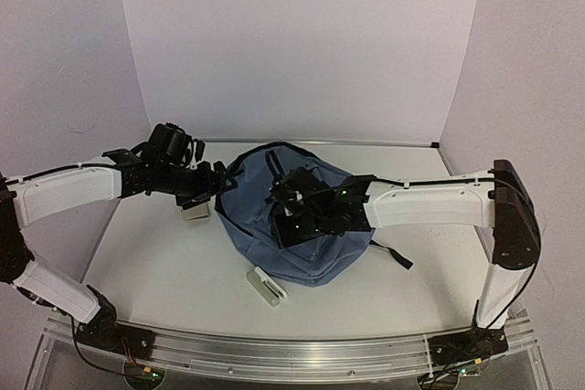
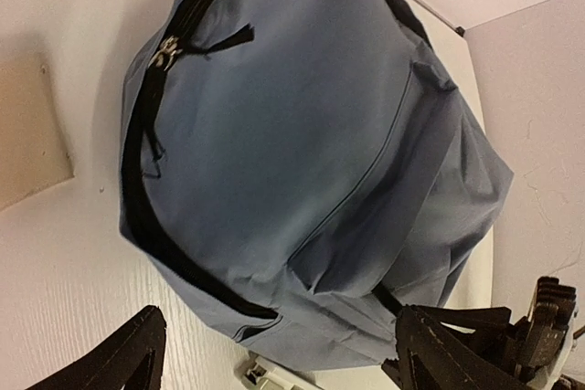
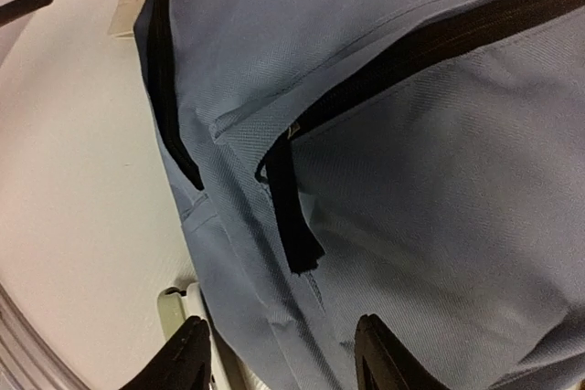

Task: Pack the student bag
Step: Unzip the student bag at the center of the board.

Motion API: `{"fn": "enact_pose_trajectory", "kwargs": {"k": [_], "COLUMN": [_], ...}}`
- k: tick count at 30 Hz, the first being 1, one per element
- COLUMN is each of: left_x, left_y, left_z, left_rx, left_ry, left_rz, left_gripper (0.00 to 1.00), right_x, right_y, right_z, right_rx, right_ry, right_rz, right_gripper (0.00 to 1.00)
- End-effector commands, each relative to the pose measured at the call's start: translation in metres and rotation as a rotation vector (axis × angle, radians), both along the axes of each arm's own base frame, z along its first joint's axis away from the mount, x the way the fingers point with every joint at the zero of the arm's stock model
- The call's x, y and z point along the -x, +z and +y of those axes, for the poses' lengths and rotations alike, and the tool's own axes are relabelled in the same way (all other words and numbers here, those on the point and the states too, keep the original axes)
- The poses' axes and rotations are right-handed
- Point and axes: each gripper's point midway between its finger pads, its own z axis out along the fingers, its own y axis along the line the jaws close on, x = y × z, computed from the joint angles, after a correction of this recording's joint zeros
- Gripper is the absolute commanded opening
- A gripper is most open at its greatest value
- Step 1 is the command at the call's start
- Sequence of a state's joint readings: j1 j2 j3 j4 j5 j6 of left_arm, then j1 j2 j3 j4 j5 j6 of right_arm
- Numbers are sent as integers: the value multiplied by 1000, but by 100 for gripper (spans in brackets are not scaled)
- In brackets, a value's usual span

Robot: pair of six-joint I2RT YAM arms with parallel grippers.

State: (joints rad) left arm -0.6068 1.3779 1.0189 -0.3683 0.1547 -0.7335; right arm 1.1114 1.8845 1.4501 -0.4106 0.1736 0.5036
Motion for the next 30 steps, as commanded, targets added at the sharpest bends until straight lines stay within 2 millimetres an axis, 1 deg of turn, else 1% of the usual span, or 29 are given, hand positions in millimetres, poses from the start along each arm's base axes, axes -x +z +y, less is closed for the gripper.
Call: {"fn": "enact_pose_trajectory", "kwargs": {"k": [1, 5, 9, 12, 15, 18, 19, 21, 22, 25, 27, 30], "left_x": [9, 16, 19, 20, 21, 22, 23, 22, 23, 22, 20, 19], "left_y": [16, 13, 11, 13, 13, 11, 11, 9, 8, 2, 3, 6], "left_z": [7, 12, 12, 10, 9, 7, 6, 0, -4, -14, -22, -39], "left_rx": [76, 82, 87, 96, 103, 100, 101, 104, 107, 115, 127, 139], "left_ry": [55, 63, 63, 45, 31, 15, 6, -28, -50, -92, -112, -165], "left_rz": [-11, 2, 12, 1, -6, -5, -8, -23, -34, -48, -65, -100], "left_gripper": [87, 87, 87, 87, 87, 87, 87, 86, 86, 87, 87, 86], "right_x": [-18, -25, -31, -35, -36, -38, -38, -38, -38, -40, -44, -50], "right_y": [18, 14, 8, 4, 1, 2, 3, 9, 13, 34, 48, 53], "right_z": [10, 10, 14, 17, 19, 18, 18, 17, 16, 10, 6, 3], "right_rx": [11, 40, 64, 78, 84, 86, 83, 68, 58, 27, 1, -33], "right_ry": [-30, -52, -59, -66, -63, -76, -79, -91, -97, -121, -126, -115], "right_rz": [-84, -107, -124, -132, -128, -134, -134, -137, -139, -166, -174, -148], "right_gripper": [50, 44, 40, 28, 22, 7, 3, 0, 0, 0, 0, 0]}}
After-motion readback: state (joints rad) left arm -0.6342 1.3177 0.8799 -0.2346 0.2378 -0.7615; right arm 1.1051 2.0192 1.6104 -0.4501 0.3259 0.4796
